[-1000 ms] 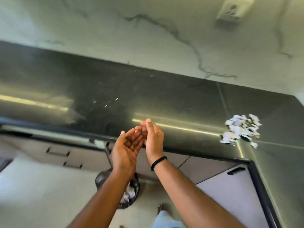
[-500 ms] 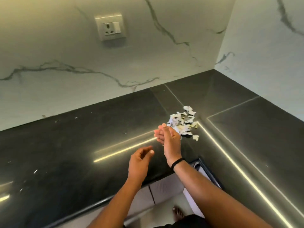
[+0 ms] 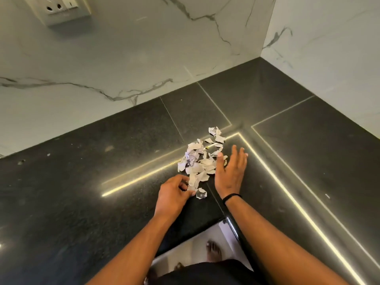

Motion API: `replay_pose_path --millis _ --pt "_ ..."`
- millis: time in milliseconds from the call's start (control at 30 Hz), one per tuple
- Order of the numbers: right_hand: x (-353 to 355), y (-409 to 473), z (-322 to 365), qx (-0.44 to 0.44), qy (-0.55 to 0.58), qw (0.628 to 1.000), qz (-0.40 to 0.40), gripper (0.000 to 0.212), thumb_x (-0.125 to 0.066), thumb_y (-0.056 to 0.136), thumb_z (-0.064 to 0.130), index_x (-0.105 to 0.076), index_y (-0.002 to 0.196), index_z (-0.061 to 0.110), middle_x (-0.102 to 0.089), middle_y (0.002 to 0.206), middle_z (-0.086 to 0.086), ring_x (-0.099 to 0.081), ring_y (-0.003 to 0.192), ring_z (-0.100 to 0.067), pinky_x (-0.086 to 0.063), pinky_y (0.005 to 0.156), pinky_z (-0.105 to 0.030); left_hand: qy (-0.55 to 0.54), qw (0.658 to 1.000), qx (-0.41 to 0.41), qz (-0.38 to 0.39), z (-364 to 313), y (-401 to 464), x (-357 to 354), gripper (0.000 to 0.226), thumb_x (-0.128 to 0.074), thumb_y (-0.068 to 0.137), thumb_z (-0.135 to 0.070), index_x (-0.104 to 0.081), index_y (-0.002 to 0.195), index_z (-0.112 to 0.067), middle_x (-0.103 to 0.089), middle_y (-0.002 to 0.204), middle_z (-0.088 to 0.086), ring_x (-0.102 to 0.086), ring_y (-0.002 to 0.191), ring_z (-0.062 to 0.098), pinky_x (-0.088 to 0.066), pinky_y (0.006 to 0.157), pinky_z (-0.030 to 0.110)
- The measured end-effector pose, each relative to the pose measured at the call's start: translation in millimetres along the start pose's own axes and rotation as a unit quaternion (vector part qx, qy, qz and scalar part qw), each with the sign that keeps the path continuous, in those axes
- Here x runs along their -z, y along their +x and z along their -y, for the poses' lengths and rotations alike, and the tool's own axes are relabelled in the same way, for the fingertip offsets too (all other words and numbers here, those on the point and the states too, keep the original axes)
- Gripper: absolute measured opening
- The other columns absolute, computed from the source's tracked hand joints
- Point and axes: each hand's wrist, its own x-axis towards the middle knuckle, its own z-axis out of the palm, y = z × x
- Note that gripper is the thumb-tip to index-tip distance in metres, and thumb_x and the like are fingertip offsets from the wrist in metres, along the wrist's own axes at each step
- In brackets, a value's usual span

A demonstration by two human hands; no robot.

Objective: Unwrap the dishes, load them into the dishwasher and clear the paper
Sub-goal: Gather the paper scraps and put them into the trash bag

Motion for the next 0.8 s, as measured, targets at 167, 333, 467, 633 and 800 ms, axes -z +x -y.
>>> replay_pose_path --millis 167,333,467,633,800 --pt "-18.8 1.5 11.3 0.078 0.035 0.994 0.065 0.080 -0.029 0.094 0.067 -0.017 0.160 0.025 0.000 0.170 -0.005 0.011 0.155 -0.020 0.001 0.123 -0.034 0.053 0.997 -0.048 -0.009 -6.9 20.6 1.9 0.036 -0.090 0.072 -0.031 -0.068 0.100 -0.031 -0.059 0.088 -0.011 -0.057 0.074 0.000 -0.055 0.073 0.029" --pt "-9.7 63.3 20.2 0.082 -0.040 0.993 0.075 0.081 -0.030 0.093 0.071 -0.019 0.160 0.026 -0.009 0.169 -0.006 0.002 0.156 -0.026 -0.005 0.125 -0.045 0.068 0.994 -0.042 -0.076 -7.3 31.7 17.7 0.042 -0.075 0.084 -0.051 -0.058 0.118 -0.033 -0.047 0.112 -0.015 -0.057 0.087 -0.007 -0.054 0.075 0.026" --pt "-13.9 104.4 27.2 0.118 -0.152 0.961 0.197 0.071 -0.037 0.102 0.058 -0.017 0.161 0.024 -0.012 0.168 -0.008 -0.003 0.156 -0.029 -0.006 0.125 -0.048 0.033 0.998 0.010 -0.057 -4.8 54.8 22.6 0.049 -0.061 0.098 -0.032 -0.049 0.144 -0.020 -0.046 0.135 0.001 -0.059 0.109 0.016 -0.050 0.100 0.036" --pt "-19.8 101.2 41.1 0.217 -0.200 0.897 0.328 0.050 -0.033 0.109 0.037 -0.033 0.156 0.022 -0.024 0.166 -0.004 -0.007 0.156 -0.024 -0.004 0.124 -0.043 -0.008 1.000 0.002 0.017 -9.5 72.5 19.2 0.028 -0.058 0.097 -0.008 -0.067 0.122 -0.016 -0.062 0.121 -0.002 -0.062 0.101 0.010 -0.040 0.076 0.004" --pt "-14.9 72.8 28.9 0.265 -0.203 0.872 0.358 0.046 -0.032 0.110 0.032 -0.041 0.153 0.021 -0.028 0.164 0.000 -0.009 0.155 -0.017 -0.008 0.127 -0.041 -0.063 0.997 -0.013 0.030 -1.9 55.3 21.5 0.023 -0.061 0.097 -0.009 -0.070 0.103 -0.029 -0.069 0.110 -0.010 -0.063 0.097 -0.002 -0.050 0.090 0.023"
